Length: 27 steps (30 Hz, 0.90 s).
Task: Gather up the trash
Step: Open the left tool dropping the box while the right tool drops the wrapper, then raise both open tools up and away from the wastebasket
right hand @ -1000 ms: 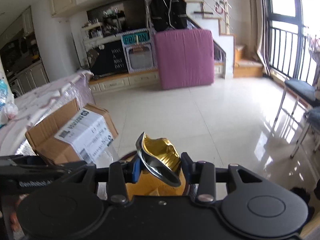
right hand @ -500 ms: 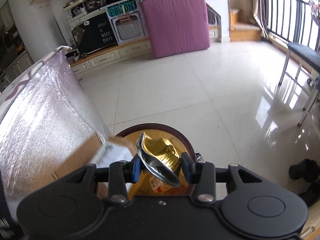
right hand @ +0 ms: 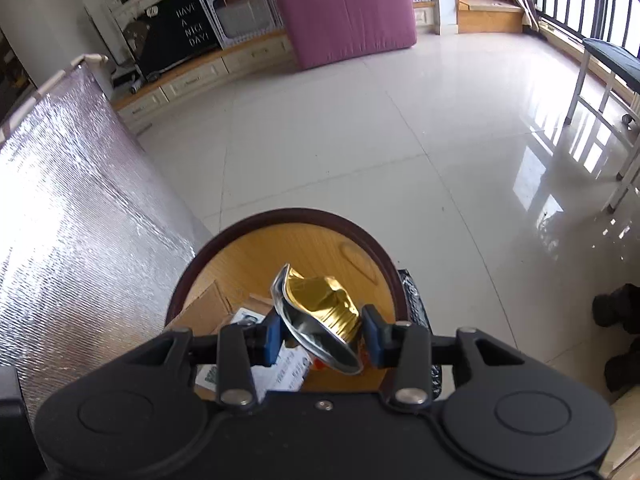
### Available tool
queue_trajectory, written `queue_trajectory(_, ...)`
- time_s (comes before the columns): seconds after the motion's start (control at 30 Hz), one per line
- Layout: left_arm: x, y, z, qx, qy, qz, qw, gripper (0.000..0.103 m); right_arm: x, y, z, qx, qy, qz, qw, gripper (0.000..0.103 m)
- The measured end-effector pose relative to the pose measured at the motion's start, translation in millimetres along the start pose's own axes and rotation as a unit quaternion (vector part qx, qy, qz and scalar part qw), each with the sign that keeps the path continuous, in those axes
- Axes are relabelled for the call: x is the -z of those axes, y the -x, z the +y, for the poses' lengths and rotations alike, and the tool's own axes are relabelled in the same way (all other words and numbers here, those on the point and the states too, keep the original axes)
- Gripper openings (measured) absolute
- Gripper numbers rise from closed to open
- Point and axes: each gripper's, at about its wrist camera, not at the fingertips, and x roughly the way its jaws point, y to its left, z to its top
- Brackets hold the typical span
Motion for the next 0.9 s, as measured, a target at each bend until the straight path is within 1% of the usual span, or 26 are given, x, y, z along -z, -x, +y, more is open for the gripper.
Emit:
queue_trajectory(0.1, -2.0, -3.8, -1.9, 0.003, -0.007, -0.002, 1.0000, 0.093, -2.5, -8.1, 4.8, -0.001, 0.002, 0.009, 1.000, 0.042)
queue_trajectory(0.17, -1.3, -3.2, -1.9, 0.004, -0.009, -0.003, 0.9999, 0.095, -2.5, -11.0, 5.7, -0.001, 0.006, 0.012, 1.000, 0.042)
queue_trajectory(0.3, 1.5, -0.5, -3.7, -0.018, -0.026, -0.011, 0.9994, 0.096, -3.3, -18.6, 5.6, -0.008, 0.007, 0.023, 1.000, 0.042)
queue_trajectory(0.37, 1.8, -0.3, -5.0, -0.023, -0.029, -0.014, 0.9992, 0.096, -3.6, -22.2, 6.6, -0.010, 0.009, 0.027, 1.000, 0.042)
queue_trajectory(0.57, 1.7, 1.8, -4.4, -0.012, -0.028, -0.016, 0.9994, 0.095, -4.6, -38.5, 8.5, -0.029, 0.002, 0.045, 0.999, 0.042)
queue_trajectory(0.63, 3.6, 0.8, -6.9, -0.012, -0.030, -0.017, 0.9994, 0.095, -2.1, -43.9, 9.1, -0.018, 0.005, 0.051, 0.999, 0.049)
queue_trajectory(0.67, 3.9, 0.5, -7.3, -0.012, -0.030, -0.016, 0.9993, 0.096, -1.0, -45.7, 9.1, -0.014, 0.009, 0.054, 0.998, 0.057)
queue_trajectory(0.7, 3.9, 0.1, -5.0, -0.011, -0.031, -0.016, 0.9993, 0.096, 0.4, -46.4, 8.5, -0.010, 0.012, 0.053, 0.998, 0.063)
queue_trajectory(0.77, 3.1, -1.6, -5.0, -0.013, -0.032, -0.014, 0.9993, 0.096, 1.8, -46.1, 6.1, -0.002, 0.011, 0.051, 0.999, 0.066)
queue_trajectory(0.9, 3.7, -2.8, -4.3, -0.010, -0.028, -0.010, 0.9995, 0.099, 3.1, -42.9, 3.6, 0.002, 0.009, 0.048, 0.999, 0.067)
